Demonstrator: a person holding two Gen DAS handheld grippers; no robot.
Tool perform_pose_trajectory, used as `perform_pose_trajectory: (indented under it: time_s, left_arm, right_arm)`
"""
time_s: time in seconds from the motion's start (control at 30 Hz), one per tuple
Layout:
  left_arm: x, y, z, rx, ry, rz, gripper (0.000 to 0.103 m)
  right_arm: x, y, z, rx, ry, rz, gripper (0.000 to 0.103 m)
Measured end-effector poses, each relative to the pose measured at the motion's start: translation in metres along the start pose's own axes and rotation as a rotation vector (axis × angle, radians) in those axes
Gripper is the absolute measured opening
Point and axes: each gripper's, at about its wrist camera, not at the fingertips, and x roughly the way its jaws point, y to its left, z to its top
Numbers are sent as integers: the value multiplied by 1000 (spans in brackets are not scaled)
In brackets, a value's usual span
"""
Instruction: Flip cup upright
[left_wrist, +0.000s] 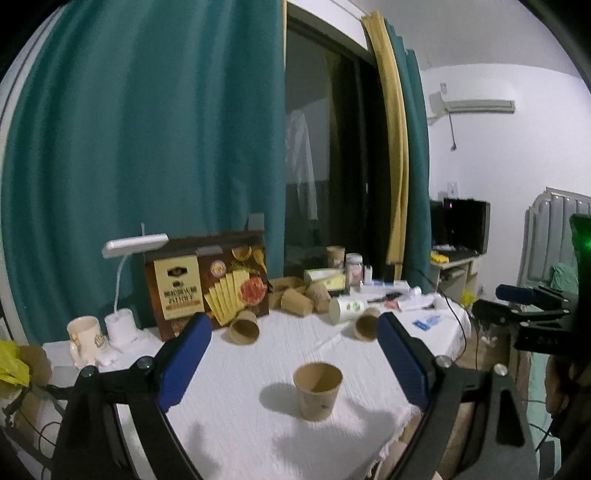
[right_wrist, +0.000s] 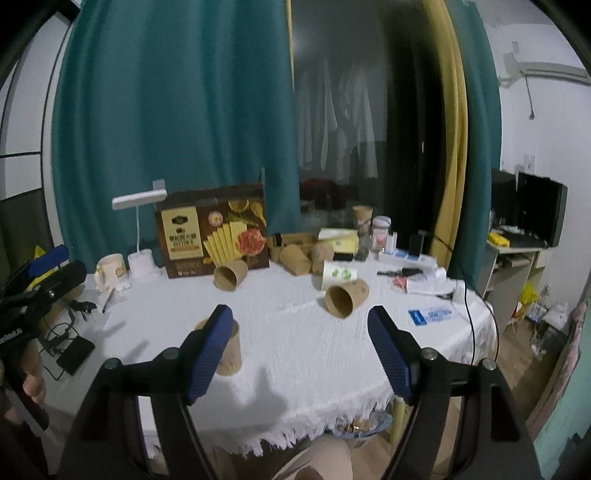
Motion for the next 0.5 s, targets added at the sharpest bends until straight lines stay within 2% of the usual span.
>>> perform_pose_trajectory:
  time_s: [0.23,0.5]
  left_arm:
    - [-14,19,7,-31,-50,35,91]
    - [-14,41,-1,-51,-54,59,91]
  right_arm:
    - [-17,19,13,-18,-56,22,84]
    - [4,38,12,-21,-25,34,87]
